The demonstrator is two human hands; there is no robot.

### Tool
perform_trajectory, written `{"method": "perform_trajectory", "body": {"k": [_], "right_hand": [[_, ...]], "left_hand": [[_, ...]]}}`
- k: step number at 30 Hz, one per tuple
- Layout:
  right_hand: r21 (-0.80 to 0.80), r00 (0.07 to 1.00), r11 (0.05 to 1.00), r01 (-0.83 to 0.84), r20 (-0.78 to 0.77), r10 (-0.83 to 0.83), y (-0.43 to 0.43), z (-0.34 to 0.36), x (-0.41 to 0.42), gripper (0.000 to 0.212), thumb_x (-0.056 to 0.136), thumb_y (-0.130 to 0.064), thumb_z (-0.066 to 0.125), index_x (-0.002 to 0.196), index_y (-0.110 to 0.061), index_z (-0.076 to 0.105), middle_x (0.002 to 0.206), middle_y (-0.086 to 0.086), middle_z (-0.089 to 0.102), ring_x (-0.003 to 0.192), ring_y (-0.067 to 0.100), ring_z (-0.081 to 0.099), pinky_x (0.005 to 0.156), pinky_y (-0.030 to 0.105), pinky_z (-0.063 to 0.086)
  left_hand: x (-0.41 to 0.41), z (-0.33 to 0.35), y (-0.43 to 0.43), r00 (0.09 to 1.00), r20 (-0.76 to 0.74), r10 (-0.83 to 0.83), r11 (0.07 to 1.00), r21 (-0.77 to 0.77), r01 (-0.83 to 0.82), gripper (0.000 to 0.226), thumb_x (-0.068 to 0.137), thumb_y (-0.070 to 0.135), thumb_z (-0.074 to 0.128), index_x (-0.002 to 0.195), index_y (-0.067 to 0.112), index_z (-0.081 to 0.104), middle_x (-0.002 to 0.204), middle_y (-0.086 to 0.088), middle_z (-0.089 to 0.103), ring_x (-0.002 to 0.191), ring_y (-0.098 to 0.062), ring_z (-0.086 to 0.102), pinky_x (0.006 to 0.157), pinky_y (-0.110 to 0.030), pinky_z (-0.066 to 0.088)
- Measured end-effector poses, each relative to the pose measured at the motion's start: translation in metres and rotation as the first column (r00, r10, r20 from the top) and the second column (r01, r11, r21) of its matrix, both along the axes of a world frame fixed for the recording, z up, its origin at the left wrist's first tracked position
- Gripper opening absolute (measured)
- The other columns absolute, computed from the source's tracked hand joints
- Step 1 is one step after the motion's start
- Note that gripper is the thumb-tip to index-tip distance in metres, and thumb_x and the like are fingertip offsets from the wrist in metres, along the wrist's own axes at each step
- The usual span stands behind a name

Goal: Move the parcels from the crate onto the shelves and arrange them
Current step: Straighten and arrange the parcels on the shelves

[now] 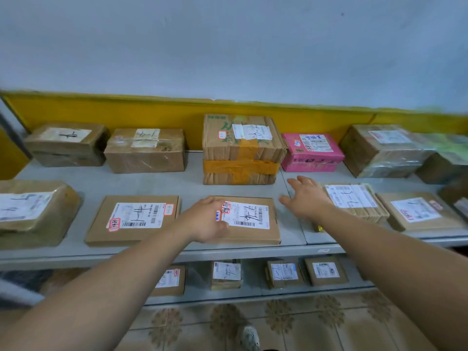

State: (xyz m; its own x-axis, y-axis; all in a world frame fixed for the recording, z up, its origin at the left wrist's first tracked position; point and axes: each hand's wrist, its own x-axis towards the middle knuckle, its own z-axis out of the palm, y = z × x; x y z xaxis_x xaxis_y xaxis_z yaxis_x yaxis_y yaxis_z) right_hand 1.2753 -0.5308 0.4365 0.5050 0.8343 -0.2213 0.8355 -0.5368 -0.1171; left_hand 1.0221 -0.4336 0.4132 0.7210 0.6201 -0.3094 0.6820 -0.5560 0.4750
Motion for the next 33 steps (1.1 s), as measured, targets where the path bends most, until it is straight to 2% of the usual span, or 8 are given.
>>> {"method": "perform_trajectory", "body": {"k": [4, 15, 19, 22, 24, 26, 29, 33], "right_hand": [[-0.007, 0.996, 0.996, 0.088, 0.01, -0.088, -0.02, 0.008, 0.034, 0.072, 0.096, -0.055, 0.046, 0.156, -0.02, 0.025, 0.163, 0.008, 0.022, 0.15, 0.028, 0.017, 0.121, 0.047, 0.021], [0.027, 0.999, 0.998, 0.048, -0.003, -0.048, -0.063, 0.0, 0.143, 0.069, 0.098, -0.055, 0.043, 0.155, -0.019, 0.027, 0.161, 0.009, 0.026, 0.148, 0.028, 0.022, 0.119, 0.045, 0.025], [0.011, 0.998, 0.999, 0.03, -0.051, -0.03, -0.076, -0.013, 0.186, 0.068, 0.099, -0.053, 0.044, 0.156, -0.02, 0.025, 0.162, 0.01, 0.02, 0.149, 0.028, 0.017, 0.119, 0.044, 0.023], [0.002, 0.994, 1.0, -0.001, -0.107, 0.002, -0.086, -0.022, 0.214, 0.068, 0.098, -0.054, 0.044, 0.155, -0.024, 0.025, 0.164, 0.009, 0.014, 0.15, 0.029, 0.014, 0.12, 0.045, 0.021], [0.013, 0.98, 1.0, -0.001, -0.201, 0.004, -0.092, -0.03, 0.224, 0.067, 0.098, -0.056, 0.044, 0.156, -0.03, 0.022, 0.165, 0.008, 0.007, 0.149, 0.033, 0.014, 0.118, 0.047, 0.021], [0.052, 0.948, 0.998, 0.02, -0.319, -0.003, -0.094, -0.039, 0.226, 0.065, 0.099, -0.055, 0.043, 0.155, -0.034, 0.018, 0.164, 0.008, 0.005, 0.145, 0.038, 0.024, 0.116, 0.047, 0.028], [0.096, 0.907, 0.994, 0.058, -0.422, -0.012, -0.098, -0.049, 0.221, 0.061, 0.101, -0.052, 0.039, 0.154, -0.039, 0.012, 0.155, 0.01, 0.018, 0.126, 0.038, 0.047, 0.098, 0.041, 0.043], [0.109, 0.906, 0.994, 0.017, -0.421, 0.03, -0.105, -0.052, 0.218, 0.065, 0.101, -0.053, 0.037, 0.156, -0.038, 0.006, 0.152, 0.011, 0.021, 0.12, 0.037, 0.051, 0.082, 0.035, 0.042]], "left_hand": [[0.026, 0.015, -0.008, 0.998, -0.055, -0.016, 0.998, 0.062, 0.019, 0.07, 0.095, 0.04, 0.055, 0.154, 0.022, 0.021, 0.162, -0.003, 0.015, 0.147, -0.024, 0.019, 0.118, -0.038, 0.021], [0.143, 0.038, -0.053, 0.997, -0.057, -0.058, 0.998, 0.036, 0.06, 0.072, 0.098, 0.041, 0.052, 0.156, 0.022, 0.014, 0.164, 0.001, 0.004, 0.149, -0.021, 0.014, 0.119, -0.036, 0.021], [0.206, 0.034, -0.079, 0.999, -0.035, 0.01, 1.0, -0.004, -0.011, 0.074, 0.097, 0.041, 0.054, 0.155, 0.022, 0.014, 0.163, 0.0, 0.01, 0.147, -0.022, 0.02, 0.118, -0.035, 0.022], [0.248, 0.025, -0.101, 0.99, 0.023, 0.142, 0.983, -0.12, -0.138, 0.077, 0.096, 0.043, 0.055, 0.156, 0.026, 0.009, 0.162, -0.001, 0.016, 0.144, -0.024, 0.028, 0.116, -0.036, 0.025], [0.267, 0.015, -0.113, 0.972, 0.05, 0.23, 0.955, -0.202, -0.216, 0.081, 0.095, 0.042, 0.055, 0.156, 0.028, 0.003, 0.16, -0.002, 0.024, 0.14, -0.024, 0.035, 0.112, -0.035, 0.03], [0.277, 0.005, -0.124, 0.954, 0.035, 0.299, 0.921, -0.273, -0.279, 0.084, 0.097, 0.04, 0.052, 0.155, 0.03, -0.008, 0.157, -0.001, 0.032, 0.136, -0.022, 0.042, 0.106, -0.031, 0.034], [0.283, -0.001, -0.14, 0.921, 0.026, 0.389, 0.877, -0.318, -0.361, 0.08, 0.102, 0.036, 0.044, 0.152, 0.033, -0.018, 0.153, 0.001, 0.038, 0.131, -0.022, 0.047, 0.097, -0.026, 0.034], [0.28, 0.002, -0.153, 0.892, 0.043, 0.451, 0.853, -0.314, -0.416, 0.075, 0.103, 0.031, 0.042, 0.153, 0.033, -0.014, 0.151, 0.002, 0.041, 0.129, -0.02, 0.048, 0.092, -0.023, 0.034]]}}
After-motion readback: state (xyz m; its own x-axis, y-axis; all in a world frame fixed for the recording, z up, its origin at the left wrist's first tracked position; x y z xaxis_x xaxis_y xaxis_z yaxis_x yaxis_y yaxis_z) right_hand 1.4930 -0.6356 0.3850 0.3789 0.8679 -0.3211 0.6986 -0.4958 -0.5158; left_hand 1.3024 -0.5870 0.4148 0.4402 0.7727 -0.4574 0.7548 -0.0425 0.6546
